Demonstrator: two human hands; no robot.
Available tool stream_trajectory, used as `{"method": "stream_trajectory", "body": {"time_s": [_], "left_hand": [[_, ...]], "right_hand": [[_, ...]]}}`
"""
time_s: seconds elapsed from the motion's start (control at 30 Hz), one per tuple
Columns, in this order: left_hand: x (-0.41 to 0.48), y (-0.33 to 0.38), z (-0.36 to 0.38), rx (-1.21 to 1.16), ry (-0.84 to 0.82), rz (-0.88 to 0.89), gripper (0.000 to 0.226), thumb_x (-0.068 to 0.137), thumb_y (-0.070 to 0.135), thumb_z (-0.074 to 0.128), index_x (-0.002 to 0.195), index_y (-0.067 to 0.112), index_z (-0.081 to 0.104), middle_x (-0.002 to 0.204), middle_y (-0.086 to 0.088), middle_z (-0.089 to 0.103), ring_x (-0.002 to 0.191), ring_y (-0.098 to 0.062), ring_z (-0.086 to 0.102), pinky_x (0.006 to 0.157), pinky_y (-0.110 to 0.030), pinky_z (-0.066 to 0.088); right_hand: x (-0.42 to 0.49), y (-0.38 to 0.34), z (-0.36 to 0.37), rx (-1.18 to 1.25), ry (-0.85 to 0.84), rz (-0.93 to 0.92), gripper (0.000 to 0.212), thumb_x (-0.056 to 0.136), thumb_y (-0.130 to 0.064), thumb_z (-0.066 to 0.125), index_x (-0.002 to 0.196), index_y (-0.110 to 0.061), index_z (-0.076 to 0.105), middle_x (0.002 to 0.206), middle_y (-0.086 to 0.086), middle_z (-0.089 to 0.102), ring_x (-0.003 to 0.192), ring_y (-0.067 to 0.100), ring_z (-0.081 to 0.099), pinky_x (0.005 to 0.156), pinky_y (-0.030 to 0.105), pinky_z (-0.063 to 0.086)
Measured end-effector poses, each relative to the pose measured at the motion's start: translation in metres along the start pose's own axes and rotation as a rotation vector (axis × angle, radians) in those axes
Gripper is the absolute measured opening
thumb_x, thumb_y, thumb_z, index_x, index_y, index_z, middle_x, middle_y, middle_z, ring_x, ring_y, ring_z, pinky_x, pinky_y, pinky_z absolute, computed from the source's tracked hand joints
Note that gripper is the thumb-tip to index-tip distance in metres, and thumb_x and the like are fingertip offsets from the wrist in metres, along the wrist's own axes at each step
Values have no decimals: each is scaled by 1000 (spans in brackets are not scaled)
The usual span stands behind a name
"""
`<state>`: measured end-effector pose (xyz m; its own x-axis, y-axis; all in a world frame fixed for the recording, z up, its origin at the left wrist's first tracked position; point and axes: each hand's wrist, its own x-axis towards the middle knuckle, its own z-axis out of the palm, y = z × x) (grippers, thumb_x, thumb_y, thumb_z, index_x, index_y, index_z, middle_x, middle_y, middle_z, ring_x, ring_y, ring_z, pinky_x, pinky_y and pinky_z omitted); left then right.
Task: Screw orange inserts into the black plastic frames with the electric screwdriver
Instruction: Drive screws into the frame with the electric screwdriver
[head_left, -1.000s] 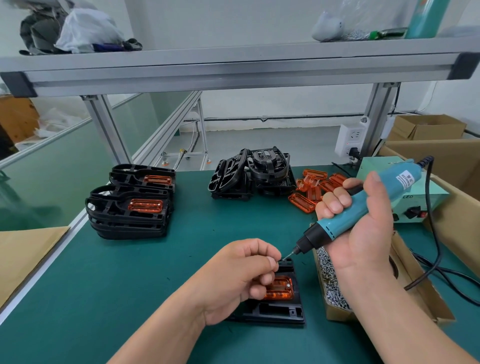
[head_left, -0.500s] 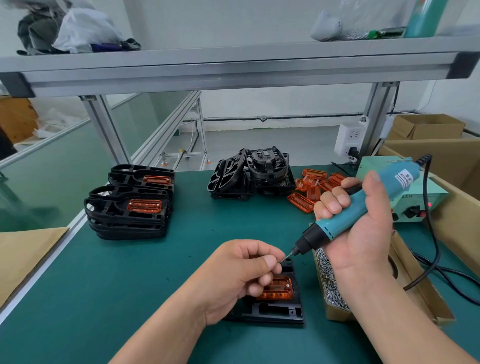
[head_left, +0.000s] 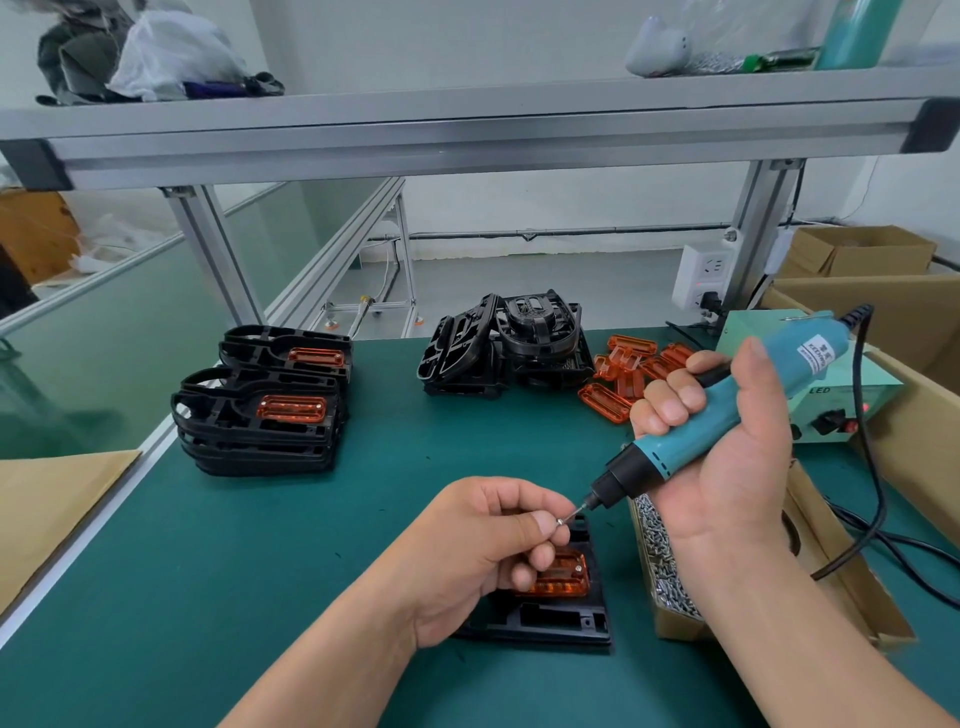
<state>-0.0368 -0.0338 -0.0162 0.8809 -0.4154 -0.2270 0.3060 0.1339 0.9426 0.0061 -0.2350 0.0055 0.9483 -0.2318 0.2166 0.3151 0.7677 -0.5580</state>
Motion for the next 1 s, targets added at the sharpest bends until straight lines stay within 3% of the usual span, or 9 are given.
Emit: {"method": "stream_trajectory", "body": {"time_s": [0.73, 1.0], "left_hand": [[1, -2, -2, 136, 70, 97, 20, 97, -1, 68, 97, 14, 80, 91, -11, 76, 70, -15, 64, 62, -22, 52], [0, -4, -5, 134, 12, 90, 16, 94, 3, 69, 109, 8, 74, 94, -13, 75, 69, -16, 62, 60, -22, 51]], "right_hand": [[0, 6, 0, -13, 33, 40, 37, 103, -52, 62, 85, -20, 66, 70, -5, 50, 60, 10, 49, 58, 23, 47], [0, 0, 2, -35, -130, 20, 35, 102, -53, 60, 91, -19, 63, 69, -5, 48, 60, 10, 45, 58, 24, 43]]}}
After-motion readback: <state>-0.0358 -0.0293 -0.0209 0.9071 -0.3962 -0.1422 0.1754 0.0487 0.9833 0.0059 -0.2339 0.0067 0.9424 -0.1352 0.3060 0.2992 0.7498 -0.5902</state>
